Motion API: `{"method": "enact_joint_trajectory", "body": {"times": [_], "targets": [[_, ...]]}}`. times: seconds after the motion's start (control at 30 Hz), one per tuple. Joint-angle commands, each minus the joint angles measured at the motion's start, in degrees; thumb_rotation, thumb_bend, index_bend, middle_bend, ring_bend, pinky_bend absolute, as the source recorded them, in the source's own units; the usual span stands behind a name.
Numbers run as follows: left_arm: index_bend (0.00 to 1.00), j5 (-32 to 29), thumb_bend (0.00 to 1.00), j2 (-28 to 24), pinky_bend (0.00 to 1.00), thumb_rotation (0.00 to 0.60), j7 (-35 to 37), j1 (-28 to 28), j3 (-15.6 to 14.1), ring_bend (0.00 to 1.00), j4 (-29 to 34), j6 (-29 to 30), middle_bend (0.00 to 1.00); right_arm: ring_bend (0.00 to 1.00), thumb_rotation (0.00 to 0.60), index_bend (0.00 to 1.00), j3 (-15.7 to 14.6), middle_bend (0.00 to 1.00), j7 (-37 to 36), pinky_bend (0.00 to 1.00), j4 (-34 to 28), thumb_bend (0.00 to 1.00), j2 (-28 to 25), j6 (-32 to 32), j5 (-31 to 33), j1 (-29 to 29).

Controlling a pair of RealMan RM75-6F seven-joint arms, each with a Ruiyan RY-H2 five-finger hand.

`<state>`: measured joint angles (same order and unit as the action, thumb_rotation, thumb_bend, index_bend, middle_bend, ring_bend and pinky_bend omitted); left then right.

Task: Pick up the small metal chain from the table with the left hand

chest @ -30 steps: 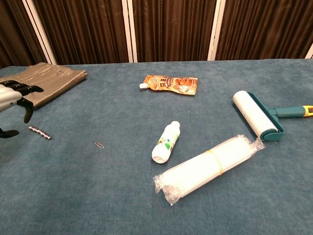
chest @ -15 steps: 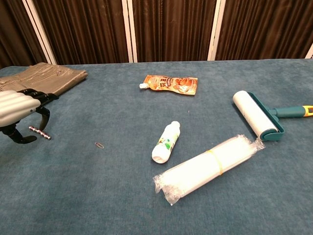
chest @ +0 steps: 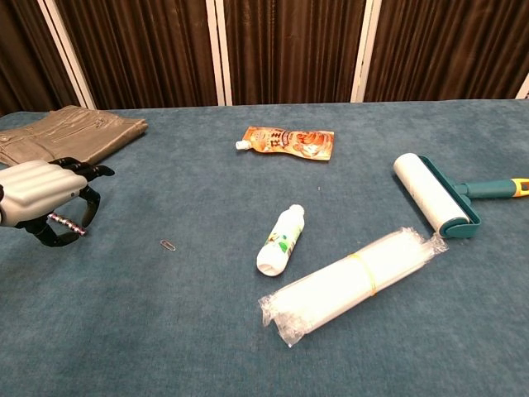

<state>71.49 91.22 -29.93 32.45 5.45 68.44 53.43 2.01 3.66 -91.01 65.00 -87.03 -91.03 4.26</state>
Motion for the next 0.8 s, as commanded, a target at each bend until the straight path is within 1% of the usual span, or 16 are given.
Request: {"method": "enact_joint_trajectory", "body": {"times": [0.03,0.43,0.8], "targets": [[0.52,-0.6,0.38,0.2,0.00,0.600,-0.4,0.2,-0.1,0.00,-0.2,-0.2,0.00,0.00,0.600,0.01,0.0,0.00,0.0,0.00,0.0,0.16,0.0,-0.1,-0.1,0.0],[0.53,-1.8,0.38,1.3,0.00,0.600,-1.0,1.1,-0.5,0.00,-1.7,-0.5,0.00,0.00,0.600,0.01,0.0,0.00,0.1,0.00,0.0,0.16,0.0,0.0,0.0,0.0],[0.57,-1.7,0.38,1.6,0.00,0.600,-0.8,1.3,-1.1,0.00,-1.7,0.1,0.00,0.00,0.600,0.01,0.0,0.00,0.0,0.00,0.0,0.16,0.0,-0.1,0.0,0.0]]}}
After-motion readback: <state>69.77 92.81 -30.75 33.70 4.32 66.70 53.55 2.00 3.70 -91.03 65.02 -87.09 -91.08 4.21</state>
